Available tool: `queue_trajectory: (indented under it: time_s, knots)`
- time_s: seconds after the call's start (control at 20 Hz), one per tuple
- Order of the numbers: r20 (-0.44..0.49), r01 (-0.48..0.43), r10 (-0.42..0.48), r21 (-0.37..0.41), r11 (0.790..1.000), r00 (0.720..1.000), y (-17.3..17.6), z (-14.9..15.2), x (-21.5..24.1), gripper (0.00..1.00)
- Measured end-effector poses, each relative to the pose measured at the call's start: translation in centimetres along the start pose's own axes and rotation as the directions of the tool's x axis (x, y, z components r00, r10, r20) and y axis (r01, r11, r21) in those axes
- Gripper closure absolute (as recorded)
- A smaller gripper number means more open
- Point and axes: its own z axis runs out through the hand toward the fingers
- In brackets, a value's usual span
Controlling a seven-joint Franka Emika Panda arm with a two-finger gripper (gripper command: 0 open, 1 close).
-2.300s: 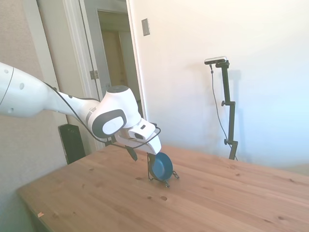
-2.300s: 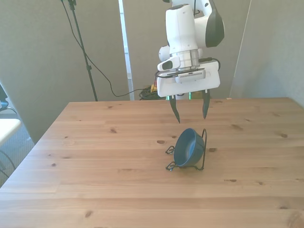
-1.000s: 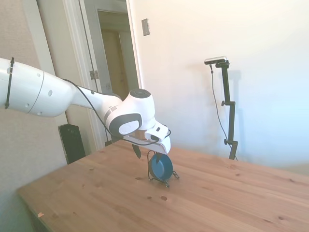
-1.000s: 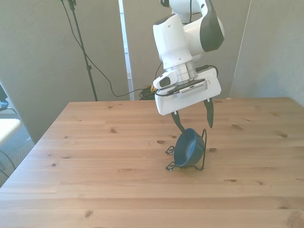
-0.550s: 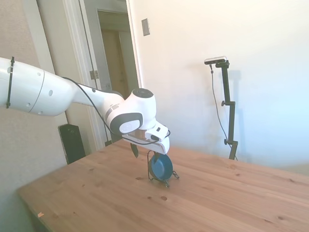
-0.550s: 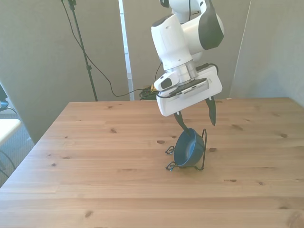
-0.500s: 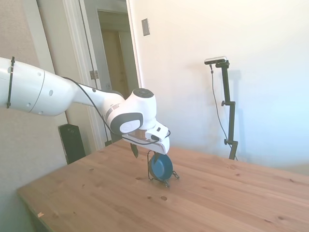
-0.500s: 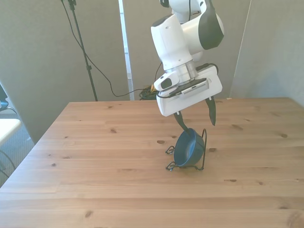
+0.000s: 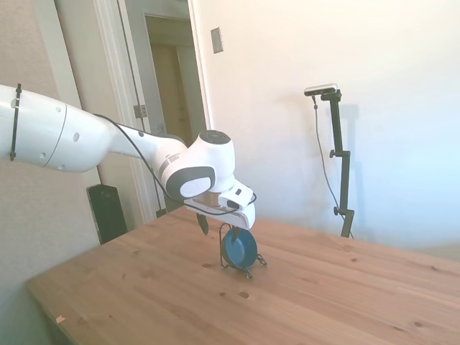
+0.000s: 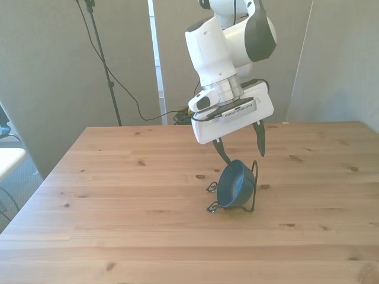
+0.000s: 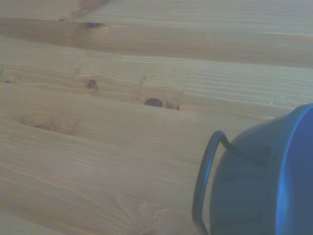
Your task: Unload the bowl
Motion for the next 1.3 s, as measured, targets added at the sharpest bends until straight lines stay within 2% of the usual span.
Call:
queue_trajectory:
  time_s: [0.5,1.3]
  knots:
    - [-0.025,-0.002,0.002,-0.014,1.000,1.000,-0.1,0.3,-0.3,0.00]
    - [0.055,0.012,-0.012,0.013,1.000,0.998,-0.6,1.7,1.4,0.00]
